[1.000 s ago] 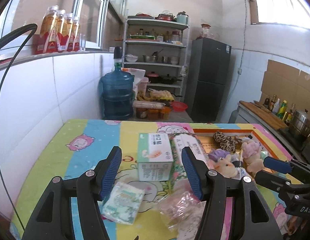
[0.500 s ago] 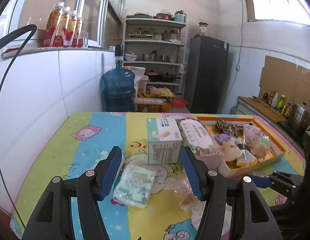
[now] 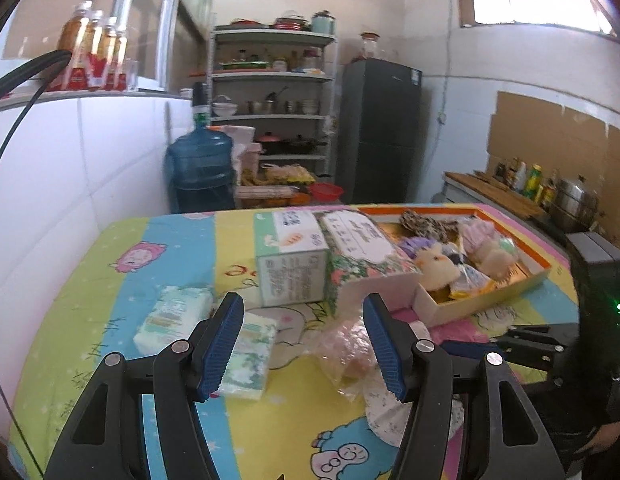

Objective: Organize soft objects
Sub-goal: 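Grasp the white floral cloth with the right gripper while the left gripper grasps the clear plastic bag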

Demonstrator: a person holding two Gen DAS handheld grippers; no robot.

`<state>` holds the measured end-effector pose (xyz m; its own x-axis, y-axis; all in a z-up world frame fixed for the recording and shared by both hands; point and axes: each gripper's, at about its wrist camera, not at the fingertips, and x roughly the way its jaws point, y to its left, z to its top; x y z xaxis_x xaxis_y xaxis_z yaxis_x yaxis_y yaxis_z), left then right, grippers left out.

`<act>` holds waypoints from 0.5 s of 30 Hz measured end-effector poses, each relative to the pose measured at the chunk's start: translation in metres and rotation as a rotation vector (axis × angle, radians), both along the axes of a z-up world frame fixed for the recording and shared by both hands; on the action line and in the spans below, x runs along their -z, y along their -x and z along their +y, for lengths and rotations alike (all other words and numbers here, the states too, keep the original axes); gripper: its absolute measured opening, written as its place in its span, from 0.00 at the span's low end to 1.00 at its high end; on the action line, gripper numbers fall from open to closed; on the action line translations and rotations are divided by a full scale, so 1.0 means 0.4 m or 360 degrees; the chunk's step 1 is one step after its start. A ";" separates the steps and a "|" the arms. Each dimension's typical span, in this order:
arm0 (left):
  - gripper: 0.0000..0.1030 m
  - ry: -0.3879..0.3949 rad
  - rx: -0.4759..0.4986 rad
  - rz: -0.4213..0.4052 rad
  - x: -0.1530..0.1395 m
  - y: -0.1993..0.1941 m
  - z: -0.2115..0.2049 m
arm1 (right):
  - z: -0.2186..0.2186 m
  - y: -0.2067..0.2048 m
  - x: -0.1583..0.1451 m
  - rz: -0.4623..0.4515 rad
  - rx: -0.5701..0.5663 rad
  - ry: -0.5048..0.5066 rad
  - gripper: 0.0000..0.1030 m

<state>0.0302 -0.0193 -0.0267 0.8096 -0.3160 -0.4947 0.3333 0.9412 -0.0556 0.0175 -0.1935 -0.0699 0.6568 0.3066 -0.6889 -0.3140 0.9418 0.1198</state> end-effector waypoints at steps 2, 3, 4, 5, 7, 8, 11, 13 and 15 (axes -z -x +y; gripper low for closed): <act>0.62 -0.0016 0.0047 0.0019 0.010 -0.002 -0.010 | 0.004 -0.003 0.012 0.0031 -0.0015 0.0006 0.24; 0.62 -0.0028 0.0063 0.0026 0.015 -0.004 -0.016 | 0.007 -0.003 0.017 0.0039 -0.0026 0.0006 0.23; 0.62 -0.0043 0.0084 0.0035 0.021 -0.007 -0.023 | 0.010 -0.002 0.019 0.0042 -0.0037 0.0007 0.20; 0.62 -0.0051 0.0100 0.0041 0.025 -0.007 -0.029 | 0.012 0.001 0.020 0.0039 -0.0044 0.0011 0.15; 0.62 -0.0067 0.0160 0.0063 0.037 -0.013 -0.044 | 0.011 0.007 0.018 0.0029 -0.0047 0.0020 0.12; 0.62 -0.0074 0.0185 0.0073 0.042 -0.016 -0.049 | 0.009 0.010 0.016 0.0026 -0.0046 0.0019 0.10; 0.62 -0.0111 0.0282 0.0105 0.061 -0.028 -0.071 | -0.010 0.025 0.006 0.0015 -0.0037 -0.0001 0.09; 0.62 -0.0162 0.0324 0.0136 0.076 -0.040 -0.088 | -0.033 0.042 -0.007 -0.0010 -0.0009 -0.0018 0.09; 0.62 -0.0212 0.0349 0.0161 0.091 -0.052 -0.108 | -0.056 0.057 -0.019 -0.0027 0.0025 -0.0034 0.09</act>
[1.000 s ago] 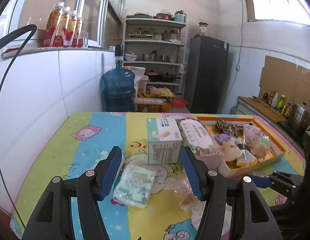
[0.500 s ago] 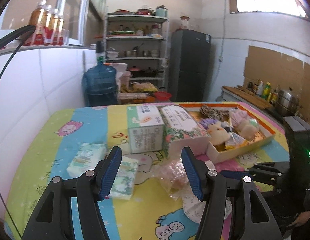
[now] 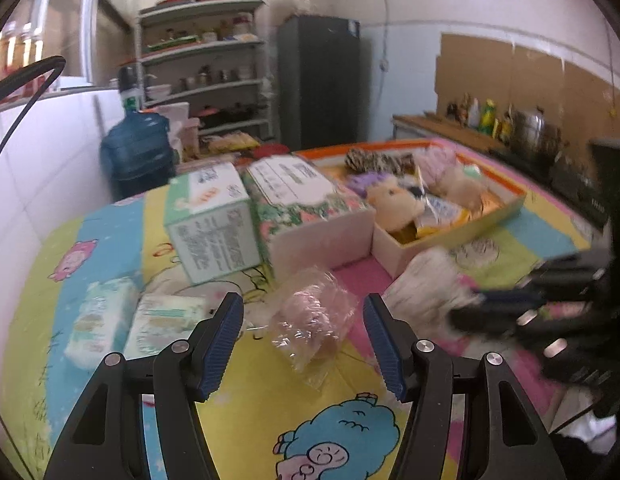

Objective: Organize soft objects
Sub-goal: 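Grasp the white floral cloth with the right gripper while the left gripper grasps the clear plastic bag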

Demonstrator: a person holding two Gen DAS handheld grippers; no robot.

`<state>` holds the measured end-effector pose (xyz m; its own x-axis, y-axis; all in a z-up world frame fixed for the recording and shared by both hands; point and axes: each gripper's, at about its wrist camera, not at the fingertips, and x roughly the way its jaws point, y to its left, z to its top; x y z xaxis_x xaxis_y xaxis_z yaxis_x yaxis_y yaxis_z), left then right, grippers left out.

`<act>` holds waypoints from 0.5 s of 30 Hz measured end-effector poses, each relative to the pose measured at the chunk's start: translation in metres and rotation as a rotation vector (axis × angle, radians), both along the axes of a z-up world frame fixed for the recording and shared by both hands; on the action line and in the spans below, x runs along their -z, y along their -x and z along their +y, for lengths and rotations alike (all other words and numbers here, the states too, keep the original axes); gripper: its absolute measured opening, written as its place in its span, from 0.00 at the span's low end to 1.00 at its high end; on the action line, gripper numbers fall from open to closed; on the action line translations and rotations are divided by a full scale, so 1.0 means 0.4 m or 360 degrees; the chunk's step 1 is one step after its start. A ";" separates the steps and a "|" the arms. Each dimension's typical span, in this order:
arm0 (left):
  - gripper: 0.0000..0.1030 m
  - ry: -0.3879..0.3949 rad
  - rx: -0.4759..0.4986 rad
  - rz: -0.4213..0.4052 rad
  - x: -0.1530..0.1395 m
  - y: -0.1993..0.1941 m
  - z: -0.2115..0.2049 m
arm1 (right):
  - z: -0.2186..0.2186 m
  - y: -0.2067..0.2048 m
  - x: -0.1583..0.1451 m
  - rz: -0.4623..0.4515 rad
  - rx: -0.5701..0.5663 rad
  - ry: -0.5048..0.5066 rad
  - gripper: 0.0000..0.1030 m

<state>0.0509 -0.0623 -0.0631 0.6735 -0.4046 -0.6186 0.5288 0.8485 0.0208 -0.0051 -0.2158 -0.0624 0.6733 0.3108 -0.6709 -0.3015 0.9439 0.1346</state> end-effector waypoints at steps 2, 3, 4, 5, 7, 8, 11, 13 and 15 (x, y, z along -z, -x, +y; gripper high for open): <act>0.62 -0.0049 0.0010 0.0020 0.014 -0.014 -0.020 | -0.024 0.014 -0.012 -0.0023 0.0041 -0.0011 0.09; 0.62 -0.0059 0.0013 0.0042 0.020 -0.020 -0.025 | -0.035 0.020 -0.018 -0.0033 0.0058 -0.0015 0.09; 0.62 -0.0064 0.0015 0.0056 0.024 -0.026 -0.028 | -0.045 0.027 -0.024 -0.0046 0.0075 -0.0020 0.09; 0.62 -0.0064 0.0020 0.0071 0.026 -0.030 -0.030 | -0.055 0.032 -0.030 -0.0057 0.0091 -0.0026 0.09; 0.64 -0.0063 0.0025 0.0101 0.030 -0.037 -0.028 | -0.067 0.035 -0.037 -0.0068 0.0109 -0.0039 0.09; 0.64 -0.0068 0.0024 0.0117 0.033 -0.042 -0.030 | -0.071 0.033 -0.038 -0.0070 0.0115 -0.0046 0.09; 0.64 -0.0087 0.0017 0.0161 0.043 -0.057 -0.036 | -0.082 0.030 -0.037 -0.0067 0.0126 -0.0061 0.09; 0.64 -0.0089 0.0017 0.0172 0.045 -0.059 -0.039 | -0.085 0.028 -0.032 -0.0060 0.0124 -0.0078 0.09; 0.64 -0.0081 0.0021 0.0176 0.043 -0.063 -0.039 | -0.089 0.027 -0.027 -0.0056 0.0126 -0.0092 0.09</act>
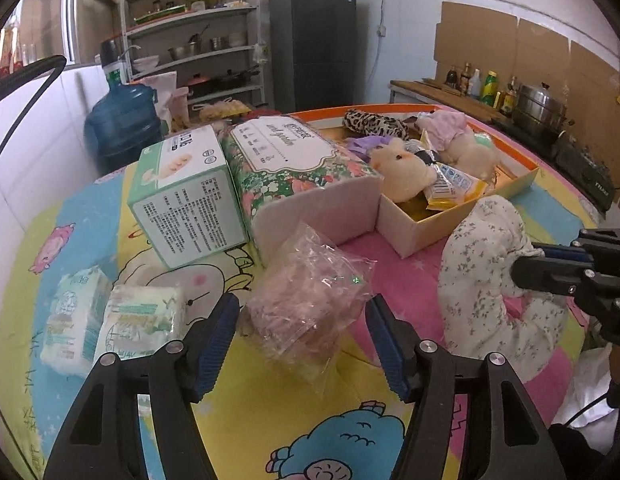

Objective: Organize soft objects
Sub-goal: 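Grasp the white floral cloth with the right gripper while the left gripper grasps the clear plastic bag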

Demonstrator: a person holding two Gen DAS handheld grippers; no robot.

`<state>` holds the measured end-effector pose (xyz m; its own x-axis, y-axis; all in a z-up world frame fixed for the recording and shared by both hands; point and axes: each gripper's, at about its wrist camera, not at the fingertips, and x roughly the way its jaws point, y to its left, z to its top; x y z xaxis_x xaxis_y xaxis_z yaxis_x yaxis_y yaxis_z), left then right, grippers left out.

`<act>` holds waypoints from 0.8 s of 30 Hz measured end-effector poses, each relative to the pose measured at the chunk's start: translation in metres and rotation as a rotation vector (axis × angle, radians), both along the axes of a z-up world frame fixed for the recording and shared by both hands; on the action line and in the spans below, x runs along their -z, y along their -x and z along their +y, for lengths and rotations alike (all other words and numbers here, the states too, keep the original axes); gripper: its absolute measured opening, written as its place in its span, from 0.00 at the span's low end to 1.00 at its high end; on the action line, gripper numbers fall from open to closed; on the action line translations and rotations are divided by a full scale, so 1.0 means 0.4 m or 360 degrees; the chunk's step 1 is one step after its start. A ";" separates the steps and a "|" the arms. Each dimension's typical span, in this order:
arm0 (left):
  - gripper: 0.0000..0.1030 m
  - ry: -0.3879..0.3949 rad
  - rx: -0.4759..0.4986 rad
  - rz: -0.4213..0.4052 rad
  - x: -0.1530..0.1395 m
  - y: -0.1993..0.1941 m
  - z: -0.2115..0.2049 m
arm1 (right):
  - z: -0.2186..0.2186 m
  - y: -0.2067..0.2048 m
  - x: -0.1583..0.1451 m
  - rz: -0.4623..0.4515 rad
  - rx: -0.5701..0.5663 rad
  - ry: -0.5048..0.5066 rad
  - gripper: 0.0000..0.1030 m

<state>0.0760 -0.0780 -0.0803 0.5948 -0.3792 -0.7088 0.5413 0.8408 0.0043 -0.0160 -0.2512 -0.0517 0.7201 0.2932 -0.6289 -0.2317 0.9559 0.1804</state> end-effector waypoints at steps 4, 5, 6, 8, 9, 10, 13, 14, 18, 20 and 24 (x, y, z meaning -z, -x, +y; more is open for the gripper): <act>0.58 0.0047 -0.0027 0.0001 -0.007 -0.004 0.011 | -0.006 0.001 0.005 0.0002 0.0007 -0.0015 0.09; 0.57 0.0063 -0.0031 0.0004 -0.009 -0.004 0.014 | -0.007 0.001 0.005 0.0001 0.0005 -0.0018 0.09; 0.57 0.0074 -0.0038 0.0004 -0.010 -0.003 0.017 | -0.007 0.001 0.005 0.0001 0.0006 -0.0018 0.09; 0.57 0.0085 -0.0050 -0.0006 -0.012 0.000 0.022 | -0.008 0.000 0.005 0.0002 0.0004 -0.0025 0.09; 0.57 0.0091 -0.0057 -0.0013 -0.013 0.003 0.025 | -0.008 0.000 0.005 0.0001 0.0004 -0.0024 0.09; 0.57 0.0093 -0.0063 -0.0019 -0.013 0.006 0.026 | -0.008 0.002 0.006 0.0000 0.0004 -0.0026 0.09; 0.57 0.0092 -0.0082 -0.0042 -0.017 0.015 0.028 | -0.011 0.003 0.004 -0.0004 0.0003 -0.0031 0.09; 0.57 0.0094 -0.0089 -0.0046 -0.019 0.019 0.028 | -0.012 0.004 0.003 -0.0007 0.0003 -0.0032 0.09; 0.57 0.0137 -0.0121 -0.0061 -0.036 0.037 0.036 | -0.016 0.008 -0.008 -0.0029 0.0007 -0.0036 0.09; 0.57 0.0155 -0.0139 -0.0075 -0.050 0.045 0.039 | -0.018 0.008 -0.019 -0.0044 0.0010 -0.0036 0.09; 0.57 0.0208 -0.0190 -0.0101 -0.086 0.062 0.038 | -0.030 0.012 -0.036 -0.0074 0.0022 -0.0034 0.09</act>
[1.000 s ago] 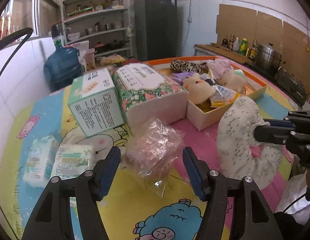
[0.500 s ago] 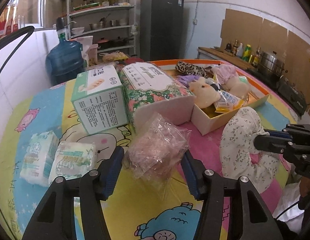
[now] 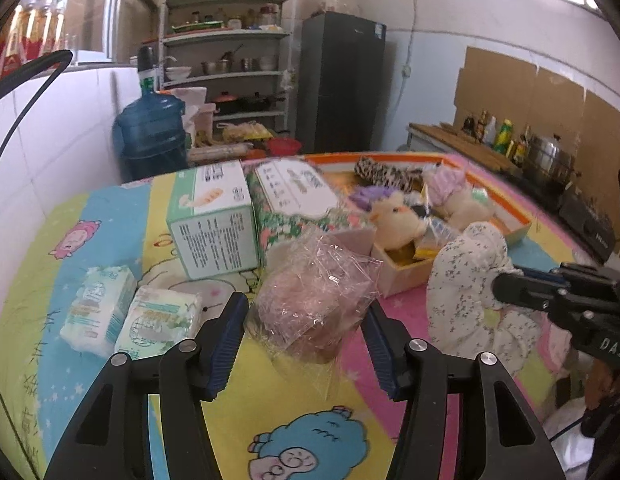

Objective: Organize soft objects
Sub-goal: 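Grasp the white floral cloth with the right gripper while the left gripper grasps the clear plastic bag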

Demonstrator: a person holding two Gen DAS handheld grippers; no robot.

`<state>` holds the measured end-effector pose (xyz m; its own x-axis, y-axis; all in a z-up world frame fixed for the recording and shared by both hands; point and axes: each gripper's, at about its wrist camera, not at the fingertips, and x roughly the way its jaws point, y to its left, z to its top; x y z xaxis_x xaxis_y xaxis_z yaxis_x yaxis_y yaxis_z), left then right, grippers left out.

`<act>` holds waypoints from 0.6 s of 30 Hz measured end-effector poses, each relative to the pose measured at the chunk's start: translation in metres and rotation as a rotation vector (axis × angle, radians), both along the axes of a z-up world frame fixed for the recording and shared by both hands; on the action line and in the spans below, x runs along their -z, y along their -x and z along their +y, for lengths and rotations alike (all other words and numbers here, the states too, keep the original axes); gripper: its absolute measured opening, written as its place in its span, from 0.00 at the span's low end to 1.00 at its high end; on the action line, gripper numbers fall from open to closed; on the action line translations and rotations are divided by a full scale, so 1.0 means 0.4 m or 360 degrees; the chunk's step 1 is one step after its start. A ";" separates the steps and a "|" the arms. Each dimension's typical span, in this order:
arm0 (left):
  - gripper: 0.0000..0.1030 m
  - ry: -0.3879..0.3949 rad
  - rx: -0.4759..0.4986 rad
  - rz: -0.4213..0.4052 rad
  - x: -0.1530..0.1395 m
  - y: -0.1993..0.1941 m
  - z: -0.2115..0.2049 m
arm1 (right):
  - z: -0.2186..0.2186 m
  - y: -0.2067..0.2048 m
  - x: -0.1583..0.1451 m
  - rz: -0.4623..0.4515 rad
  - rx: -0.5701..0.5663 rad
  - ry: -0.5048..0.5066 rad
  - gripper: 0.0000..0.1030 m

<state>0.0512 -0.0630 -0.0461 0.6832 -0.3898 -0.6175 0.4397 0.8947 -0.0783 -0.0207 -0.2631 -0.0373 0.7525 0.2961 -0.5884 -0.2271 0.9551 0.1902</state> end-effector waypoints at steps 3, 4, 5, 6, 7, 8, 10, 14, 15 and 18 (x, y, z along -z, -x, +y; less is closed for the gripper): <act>0.57 0.0042 -0.0032 -0.0021 -0.027 0.008 -0.002 | -0.009 0.002 -0.013 -0.0020 0.0014 0.0000 0.09; 0.57 0.0052 -0.0037 -0.0030 -0.037 0.009 -0.003 | -0.014 0.003 -0.019 -0.0028 0.0020 0.0001 0.09; 0.57 0.0061 -0.0040 -0.0040 -0.046 0.010 -0.007 | -0.019 0.004 -0.023 -0.0035 0.0027 0.0002 0.09; 0.57 0.0072 -0.0042 -0.0050 -0.056 0.013 -0.012 | -0.024 0.005 -0.026 -0.0041 0.0032 0.0002 0.09; 0.57 0.0078 -0.0043 -0.0058 -0.064 0.014 -0.018 | -0.030 0.005 -0.030 -0.0048 0.0039 0.0003 0.09; 0.57 0.0083 -0.0047 -0.0064 -0.072 0.015 -0.025 | -0.035 0.005 -0.034 -0.0056 0.0045 0.0003 0.09; 0.57 0.0097 -0.0045 -0.0069 -0.085 0.016 -0.040 | -0.050 0.006 -0.045 -0.0073 0.0059 0.0004 0.09; 0.57 0.0128 -0.0026 -0.0074 -0.109 0.014 -0.073 | -0.086 0.006 -0.064 -0.0110 0.0090 0.0006 0.09; 0.57 0.0132 -0.0018 -0.0077 -0.114 0.012 -0.085 | -0.093 0.006 -0.069 -0.0118 0.0099 0.0006 0.09; 0.57 0.0138 -0.0004 -0.0084 -0.126 0.008 -0.113 | -0.122 0.004 -0.085 -0.0145 0.0125 0.0006 0.09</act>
